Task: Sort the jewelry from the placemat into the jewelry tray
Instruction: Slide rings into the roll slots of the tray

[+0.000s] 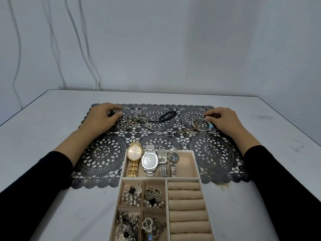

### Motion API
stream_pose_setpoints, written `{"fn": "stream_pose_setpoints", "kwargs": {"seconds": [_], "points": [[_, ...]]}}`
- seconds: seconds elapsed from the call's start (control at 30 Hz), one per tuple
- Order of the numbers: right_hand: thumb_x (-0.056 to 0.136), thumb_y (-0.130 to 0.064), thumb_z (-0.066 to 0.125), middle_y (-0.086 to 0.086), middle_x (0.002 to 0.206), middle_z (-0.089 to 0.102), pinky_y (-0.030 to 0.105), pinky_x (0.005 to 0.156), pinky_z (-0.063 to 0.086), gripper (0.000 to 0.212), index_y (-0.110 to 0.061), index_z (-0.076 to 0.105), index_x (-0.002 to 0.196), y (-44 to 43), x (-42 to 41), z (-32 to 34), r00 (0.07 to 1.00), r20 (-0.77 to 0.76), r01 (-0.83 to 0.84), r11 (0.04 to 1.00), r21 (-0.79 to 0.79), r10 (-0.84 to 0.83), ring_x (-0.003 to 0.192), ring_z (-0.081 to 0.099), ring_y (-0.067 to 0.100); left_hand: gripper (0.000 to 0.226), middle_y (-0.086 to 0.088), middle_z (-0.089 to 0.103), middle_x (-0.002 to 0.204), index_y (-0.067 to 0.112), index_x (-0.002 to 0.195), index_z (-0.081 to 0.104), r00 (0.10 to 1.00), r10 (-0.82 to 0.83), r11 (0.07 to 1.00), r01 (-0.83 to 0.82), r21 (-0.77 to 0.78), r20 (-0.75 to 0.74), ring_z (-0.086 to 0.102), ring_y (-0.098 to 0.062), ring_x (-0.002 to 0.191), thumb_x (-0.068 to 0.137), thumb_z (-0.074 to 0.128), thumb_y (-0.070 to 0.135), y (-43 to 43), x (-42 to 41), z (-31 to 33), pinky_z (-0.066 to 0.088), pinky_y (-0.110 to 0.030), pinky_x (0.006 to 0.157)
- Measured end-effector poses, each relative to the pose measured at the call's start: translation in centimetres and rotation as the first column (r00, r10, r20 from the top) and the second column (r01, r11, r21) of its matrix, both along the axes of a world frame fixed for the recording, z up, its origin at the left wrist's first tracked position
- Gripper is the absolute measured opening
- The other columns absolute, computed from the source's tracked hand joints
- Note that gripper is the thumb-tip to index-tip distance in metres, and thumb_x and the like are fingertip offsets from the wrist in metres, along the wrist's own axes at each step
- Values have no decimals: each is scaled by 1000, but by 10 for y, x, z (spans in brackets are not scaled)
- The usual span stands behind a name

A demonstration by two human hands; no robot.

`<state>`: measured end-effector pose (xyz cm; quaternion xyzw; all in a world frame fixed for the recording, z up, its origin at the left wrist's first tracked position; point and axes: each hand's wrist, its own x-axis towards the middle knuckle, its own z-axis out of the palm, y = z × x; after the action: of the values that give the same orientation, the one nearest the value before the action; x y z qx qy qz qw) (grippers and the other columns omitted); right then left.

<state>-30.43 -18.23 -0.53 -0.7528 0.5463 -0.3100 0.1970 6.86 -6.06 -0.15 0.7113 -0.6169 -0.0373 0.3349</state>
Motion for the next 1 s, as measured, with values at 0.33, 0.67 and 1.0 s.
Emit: {"fn": "stream_pose_setpoints", "kwargs": {"seconds": [0.33, 0.67, 1.0], "points": [[83, -15, 73, -3, 92, 65, 22, 80, 40, 8, -16, 72, 90, -6, 3, 5, 1000, 17, -14, 1000, 17, 14, 90, 59, 11, 15, 4, 62, 99, 24, 96, 74, 999, 10, 998, -12, 65, 43, 54, -12, 89, 86, 71, 36, -18, -5, 7, 37, -23, 67], [77, -13, 78, 4, 84, 69, 7, 58, 45, 12, -17, 73, 87, -8, 0, 0, 993, 116, -19, 1000, -24, 21, 68, 56, 7, 12, 11, 65, 86, 25, 93, 71, 999, -31, 998, 33, 55, -41, 58, -7, 83, 83, 75, 32, -20, 0, 4, 40, -21, 70], [80, -10, 73, 1, 84, 72, 21, 72, 53, 9, -14, 75, 88, 14, 3, 9, 937, 347, 12, 999, 47, -27, 74, 67, 15, 7, 2, 71, 86, 22, 93, 73, 997, 5, 998, -10, -66, -79, 64, -16, 84, 87, 72, 24, -5, -10, 9, 45, -24, 74]]}}
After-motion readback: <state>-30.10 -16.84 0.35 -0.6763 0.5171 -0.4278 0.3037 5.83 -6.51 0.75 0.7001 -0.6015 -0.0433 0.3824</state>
